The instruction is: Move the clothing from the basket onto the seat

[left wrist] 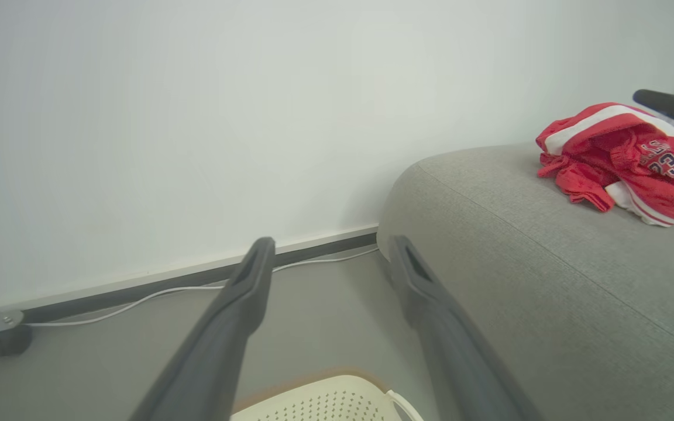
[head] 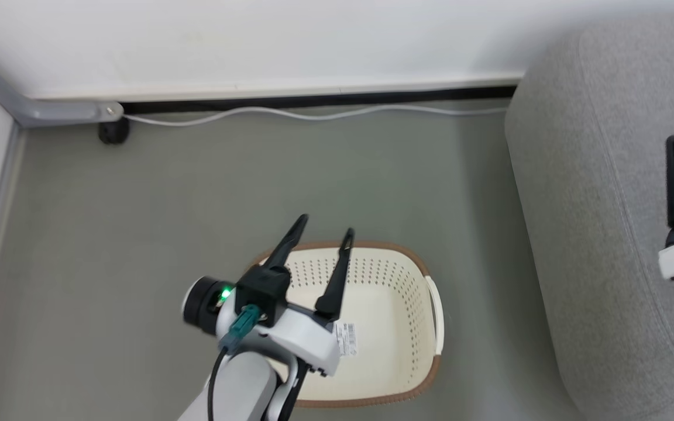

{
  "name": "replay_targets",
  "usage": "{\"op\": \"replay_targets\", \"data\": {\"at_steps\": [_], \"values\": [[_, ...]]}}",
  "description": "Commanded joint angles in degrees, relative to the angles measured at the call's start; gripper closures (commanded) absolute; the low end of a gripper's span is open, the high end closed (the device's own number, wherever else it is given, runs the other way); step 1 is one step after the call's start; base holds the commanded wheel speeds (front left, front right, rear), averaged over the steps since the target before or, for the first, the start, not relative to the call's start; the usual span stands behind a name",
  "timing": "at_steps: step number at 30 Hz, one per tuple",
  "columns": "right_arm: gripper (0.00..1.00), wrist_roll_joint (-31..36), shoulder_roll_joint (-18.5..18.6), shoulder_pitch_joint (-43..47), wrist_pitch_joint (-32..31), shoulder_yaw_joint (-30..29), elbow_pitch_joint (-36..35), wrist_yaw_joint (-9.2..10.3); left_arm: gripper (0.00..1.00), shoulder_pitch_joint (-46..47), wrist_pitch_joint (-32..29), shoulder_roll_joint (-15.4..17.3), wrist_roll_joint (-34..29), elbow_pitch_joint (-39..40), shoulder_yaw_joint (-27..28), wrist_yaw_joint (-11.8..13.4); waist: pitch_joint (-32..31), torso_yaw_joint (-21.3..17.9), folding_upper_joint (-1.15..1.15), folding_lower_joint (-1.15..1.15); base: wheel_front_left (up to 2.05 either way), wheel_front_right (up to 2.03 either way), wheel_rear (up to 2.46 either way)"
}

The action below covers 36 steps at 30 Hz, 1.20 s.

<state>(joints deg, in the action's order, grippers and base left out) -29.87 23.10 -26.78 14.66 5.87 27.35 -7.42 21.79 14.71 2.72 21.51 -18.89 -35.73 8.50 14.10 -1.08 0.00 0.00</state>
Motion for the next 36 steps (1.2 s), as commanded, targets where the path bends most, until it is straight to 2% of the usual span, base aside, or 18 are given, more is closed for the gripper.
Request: {"op": "replay_targets", "data": {"at_steps": [1,9,15,22,29,36], "values": [[0.00,0.8,0.7,1.4,0.3,0.9,-1.7,-0.07,0.00,-0.5,0.3,0.2,-0.8,1.2,2.7,0.5,-2.3,1.7,0.00,0.00,0.00,0.00,0.00],[0.00,3.6,-4.0,6.1,0.3,1.3,-5.7,-0.07,0.00,-7.9,0.3,0.3,-4.9,0.8,15.0,1.2,-7.1,3.1,0.00,0.00,0.00,0.00,0.00],[0.00,5.4,-6.7,10.9,0.3,1.3,-8.3,-0.07,0.00,-12.9,0.3,0.4,-6.9,1.6,21.9,-0.1,-9.7,3.1,0.00,0.00,0.00,0.00,0.00],[0.00,6.9,-8.7,15.7,0.3,1.7,-9.8,-0.07,0.00,-17.8,0.3,0.3,-8.5,2.0,26.3,-1.0,-12.4,2.3,0.00,0.00,0.00,0.00,0.00],[0.00,7.7,-9.9,18.4,0.3,2.4,-11.2,-0.07,0.00,-21.2,0.3,0.2,-8.6,3.0,28.8,-0.2,-13.8,1.5,0.00,0.00,0.00,0.00,0.00],[0.00,7.8,-9.6,19.7,0.3,5.6,-10.4,-0.07,0.00,-23.5,0.3,0.2,-7.9,3.9,30.2,0.8,-14.6,1.2,0.00,0.00,0.00,0.00,0.00]]}}
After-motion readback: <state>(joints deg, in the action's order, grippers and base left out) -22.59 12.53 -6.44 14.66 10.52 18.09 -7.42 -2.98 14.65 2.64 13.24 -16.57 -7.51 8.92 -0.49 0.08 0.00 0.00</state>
